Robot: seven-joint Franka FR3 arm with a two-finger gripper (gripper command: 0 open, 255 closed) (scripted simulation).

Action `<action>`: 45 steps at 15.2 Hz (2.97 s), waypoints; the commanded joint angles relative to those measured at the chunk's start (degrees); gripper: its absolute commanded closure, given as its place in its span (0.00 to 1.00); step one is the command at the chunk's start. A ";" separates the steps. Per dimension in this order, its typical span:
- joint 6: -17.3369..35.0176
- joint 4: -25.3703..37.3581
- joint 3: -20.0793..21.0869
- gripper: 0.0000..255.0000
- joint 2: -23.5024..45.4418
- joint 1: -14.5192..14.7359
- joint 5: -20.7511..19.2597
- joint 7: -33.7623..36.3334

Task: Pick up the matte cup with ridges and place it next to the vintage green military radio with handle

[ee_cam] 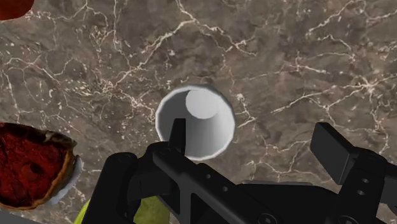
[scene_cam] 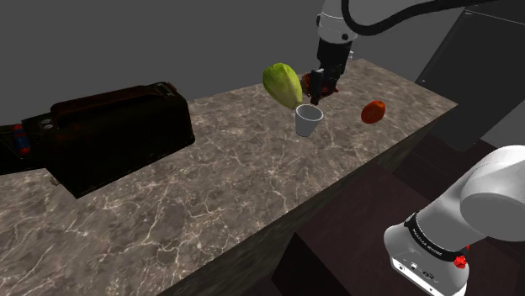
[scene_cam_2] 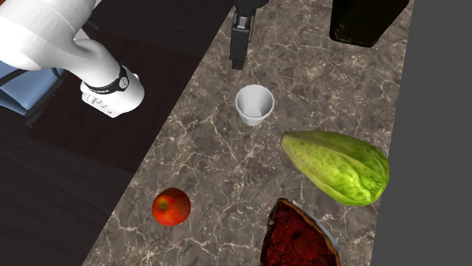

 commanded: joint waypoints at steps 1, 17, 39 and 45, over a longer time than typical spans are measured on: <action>2.48 0.22 0.93 0.00 3.75 -0.30 -1.29 1.93; 14.04 0.60 2.23 0.00 19.65 -1.51 -8.26 9.14; 9.61 2.64 2.24 1.00 17.04 -1.44 -7.09 7.78; 5.14 5.11 2.19 1.00 14.89 -1.38 -6.20 6.60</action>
